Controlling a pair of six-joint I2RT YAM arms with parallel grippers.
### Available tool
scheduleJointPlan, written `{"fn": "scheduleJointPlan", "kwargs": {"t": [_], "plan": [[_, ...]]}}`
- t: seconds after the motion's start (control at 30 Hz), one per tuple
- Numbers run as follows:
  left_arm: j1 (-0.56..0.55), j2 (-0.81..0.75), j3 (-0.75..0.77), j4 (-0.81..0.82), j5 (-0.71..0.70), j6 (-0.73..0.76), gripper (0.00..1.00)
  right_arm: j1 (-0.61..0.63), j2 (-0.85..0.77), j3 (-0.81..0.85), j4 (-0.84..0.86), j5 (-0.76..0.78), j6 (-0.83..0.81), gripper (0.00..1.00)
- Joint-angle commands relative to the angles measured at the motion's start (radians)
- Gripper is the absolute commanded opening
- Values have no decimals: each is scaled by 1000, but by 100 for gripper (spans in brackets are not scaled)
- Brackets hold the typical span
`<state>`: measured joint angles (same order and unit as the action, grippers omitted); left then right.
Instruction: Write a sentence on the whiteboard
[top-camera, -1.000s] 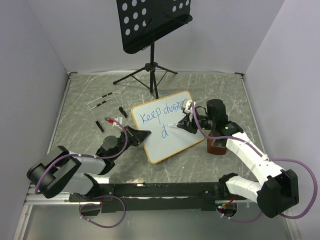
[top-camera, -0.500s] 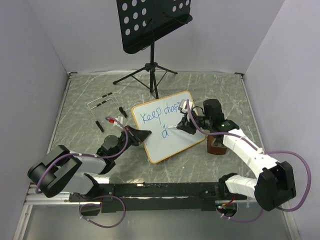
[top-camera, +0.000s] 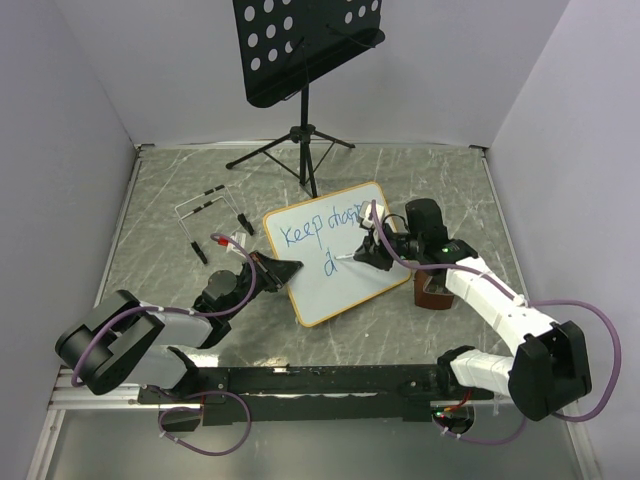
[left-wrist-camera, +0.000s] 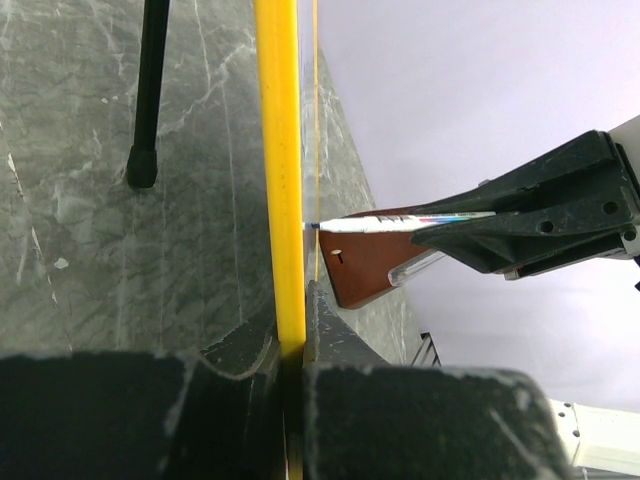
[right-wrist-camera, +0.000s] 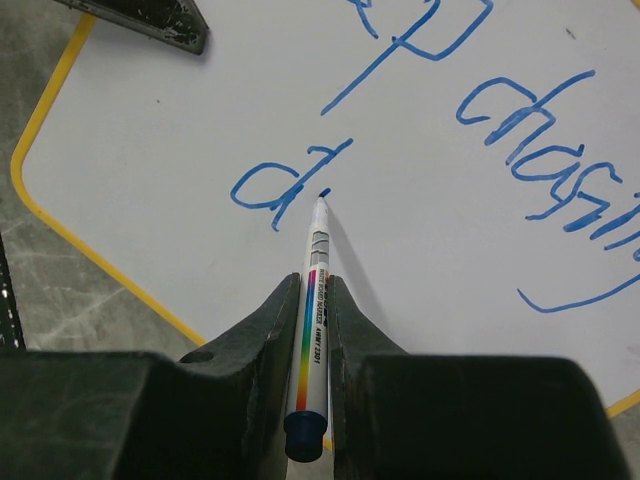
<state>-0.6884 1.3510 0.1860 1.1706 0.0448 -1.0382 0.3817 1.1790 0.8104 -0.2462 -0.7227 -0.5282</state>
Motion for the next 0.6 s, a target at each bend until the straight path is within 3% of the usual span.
{"fn": "scheduleJointPlan", "kwargs": {"t": [0.0,0.27,0.57], "plan": [[-8,-16,23,101,18,40,1,-3,-28,15,-77,-14,-56,0],[-7,0,21,123,24,35,1,-1,-55,4,-137,-29,-79,0],[-7,16,24,143,32,32,1,-1,-24,27,-88,-21,-38,0]]}}
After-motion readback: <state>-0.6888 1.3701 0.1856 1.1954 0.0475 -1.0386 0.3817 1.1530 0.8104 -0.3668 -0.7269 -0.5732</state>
